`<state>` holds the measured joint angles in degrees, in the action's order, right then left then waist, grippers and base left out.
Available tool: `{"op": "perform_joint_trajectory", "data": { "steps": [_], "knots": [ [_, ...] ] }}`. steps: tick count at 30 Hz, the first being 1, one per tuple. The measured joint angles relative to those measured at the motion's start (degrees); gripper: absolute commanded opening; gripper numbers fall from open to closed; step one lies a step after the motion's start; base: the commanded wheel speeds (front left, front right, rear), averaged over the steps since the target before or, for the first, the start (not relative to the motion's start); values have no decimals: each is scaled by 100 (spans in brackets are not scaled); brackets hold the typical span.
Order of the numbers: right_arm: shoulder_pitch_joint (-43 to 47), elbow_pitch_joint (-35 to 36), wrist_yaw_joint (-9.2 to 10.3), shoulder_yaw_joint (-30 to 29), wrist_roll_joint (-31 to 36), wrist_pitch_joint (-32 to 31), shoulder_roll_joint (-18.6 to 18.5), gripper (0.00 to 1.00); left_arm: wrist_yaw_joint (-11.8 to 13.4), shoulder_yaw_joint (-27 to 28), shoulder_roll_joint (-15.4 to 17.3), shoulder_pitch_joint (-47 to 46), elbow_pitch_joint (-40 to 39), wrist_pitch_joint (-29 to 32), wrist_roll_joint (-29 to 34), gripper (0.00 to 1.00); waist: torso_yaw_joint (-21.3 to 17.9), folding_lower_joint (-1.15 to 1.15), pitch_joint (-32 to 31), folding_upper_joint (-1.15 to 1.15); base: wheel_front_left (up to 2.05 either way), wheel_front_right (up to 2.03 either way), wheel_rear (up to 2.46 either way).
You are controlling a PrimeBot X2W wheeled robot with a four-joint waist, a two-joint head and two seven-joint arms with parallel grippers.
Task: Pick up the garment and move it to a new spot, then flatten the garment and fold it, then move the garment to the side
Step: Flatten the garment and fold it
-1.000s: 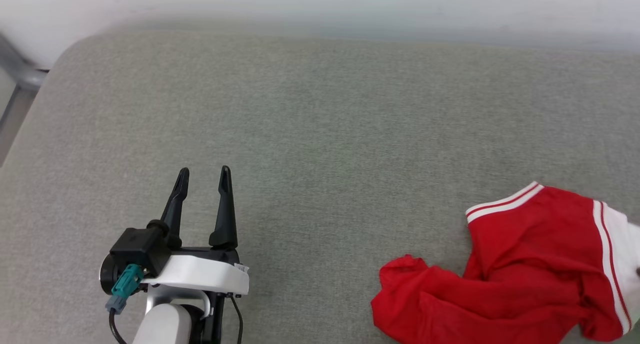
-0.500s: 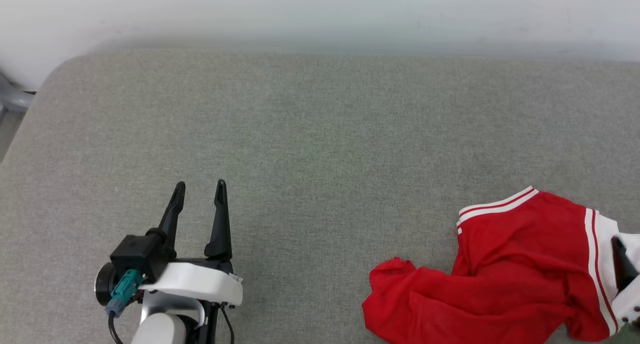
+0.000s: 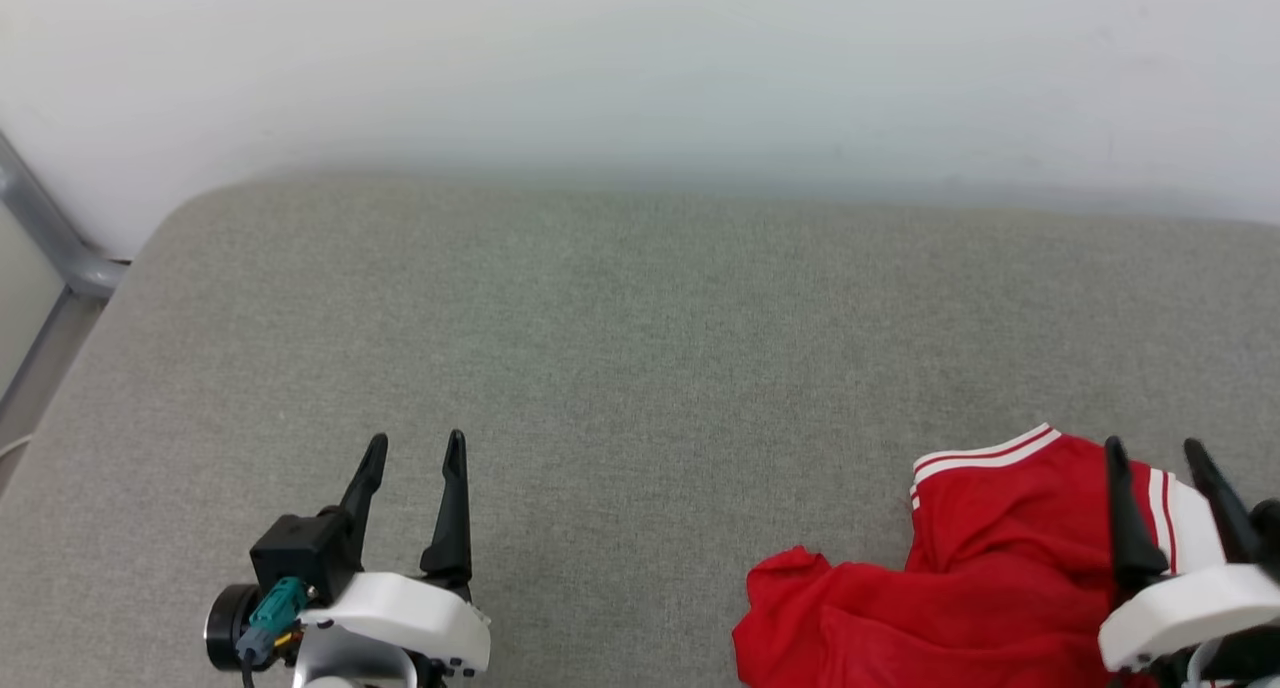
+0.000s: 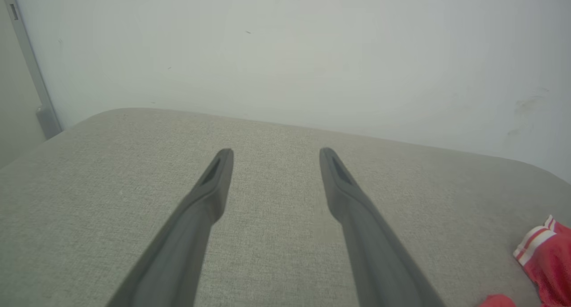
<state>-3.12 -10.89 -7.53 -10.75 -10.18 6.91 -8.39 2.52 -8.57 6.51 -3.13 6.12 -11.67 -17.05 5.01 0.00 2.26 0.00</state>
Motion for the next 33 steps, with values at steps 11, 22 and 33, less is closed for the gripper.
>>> {"op": "perform_joint_trajectory", "data": {
  "steps": [11,22,33],
  "knots": [
    [919,1619,1,525,271,-301,404,100,-3,-114,57,168,213,237,-45,100,-65,-1,-365,0,0,0,0],
    [1367,2679,1,671,266,-838,524,100,-754,-1383,-104,-760,850,1618,-12,100,-549,0,-161,0,0,0,0],
    [1066,2553,1,766,59,-734,537,100,-993,-2849,41,-1922,1706,3448,-80,100,-1077,1,392,0,0,0,0]
  ]
}}
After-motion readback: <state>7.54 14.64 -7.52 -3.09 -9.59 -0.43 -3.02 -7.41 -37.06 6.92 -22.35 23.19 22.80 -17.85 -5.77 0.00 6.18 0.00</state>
